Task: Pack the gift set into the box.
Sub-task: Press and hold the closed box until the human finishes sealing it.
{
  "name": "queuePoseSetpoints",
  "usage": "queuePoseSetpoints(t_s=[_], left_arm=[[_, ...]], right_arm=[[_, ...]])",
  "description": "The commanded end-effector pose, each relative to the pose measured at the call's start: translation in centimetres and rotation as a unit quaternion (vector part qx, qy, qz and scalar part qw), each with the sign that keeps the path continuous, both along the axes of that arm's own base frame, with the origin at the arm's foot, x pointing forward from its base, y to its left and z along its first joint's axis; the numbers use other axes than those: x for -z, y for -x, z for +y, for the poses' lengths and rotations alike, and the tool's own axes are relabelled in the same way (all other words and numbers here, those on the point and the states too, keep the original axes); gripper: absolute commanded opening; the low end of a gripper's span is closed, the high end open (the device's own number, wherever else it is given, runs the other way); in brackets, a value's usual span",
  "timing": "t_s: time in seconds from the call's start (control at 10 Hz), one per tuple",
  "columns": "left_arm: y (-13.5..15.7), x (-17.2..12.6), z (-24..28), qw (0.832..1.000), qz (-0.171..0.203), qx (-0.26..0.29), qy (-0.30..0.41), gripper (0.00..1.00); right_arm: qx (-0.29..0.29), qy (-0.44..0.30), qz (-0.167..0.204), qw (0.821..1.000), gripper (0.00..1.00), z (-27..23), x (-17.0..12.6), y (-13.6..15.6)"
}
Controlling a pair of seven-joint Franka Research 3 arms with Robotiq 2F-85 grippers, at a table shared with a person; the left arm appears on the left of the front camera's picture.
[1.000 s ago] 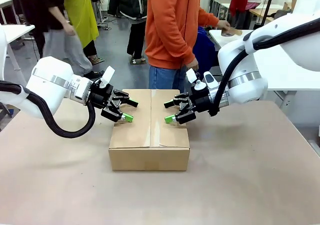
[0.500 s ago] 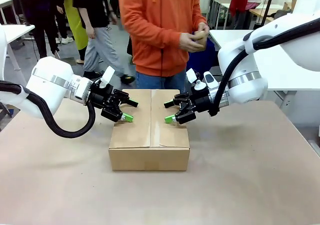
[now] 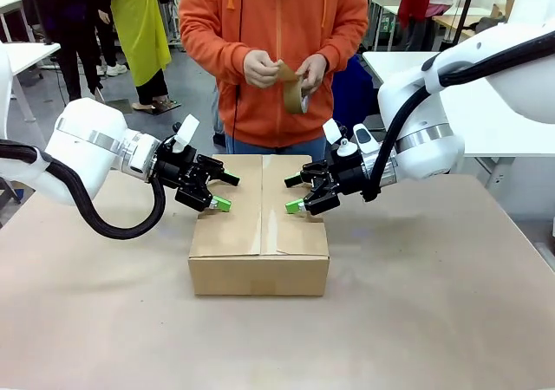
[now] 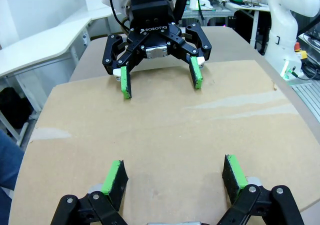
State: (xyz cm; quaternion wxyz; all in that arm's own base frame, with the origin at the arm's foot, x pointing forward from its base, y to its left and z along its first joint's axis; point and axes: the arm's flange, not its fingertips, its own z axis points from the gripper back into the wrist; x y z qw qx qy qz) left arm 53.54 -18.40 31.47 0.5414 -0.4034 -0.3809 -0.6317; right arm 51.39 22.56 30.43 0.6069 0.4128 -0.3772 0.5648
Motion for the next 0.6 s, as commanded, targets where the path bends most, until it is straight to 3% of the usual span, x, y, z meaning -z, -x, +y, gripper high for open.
queuePoseSetpoints(t_s=[0.0, 0.5], left_arm=[[0.09, 0.12, -0.12, 1.0, -0.001, 0.001, -0.001, 1.0], [0.09, 0.12, -0.12, 1.0, -0.001, 0.001, -0.001, 1.0]], right_arm=[[0.003, 0.001, 0.0, 1.0, 1.0, -0.08, 0.27, 0.04], [0.003, 0.001, 0.0, 1.0, 1.0, -0.08, 0.27, 0.04]])
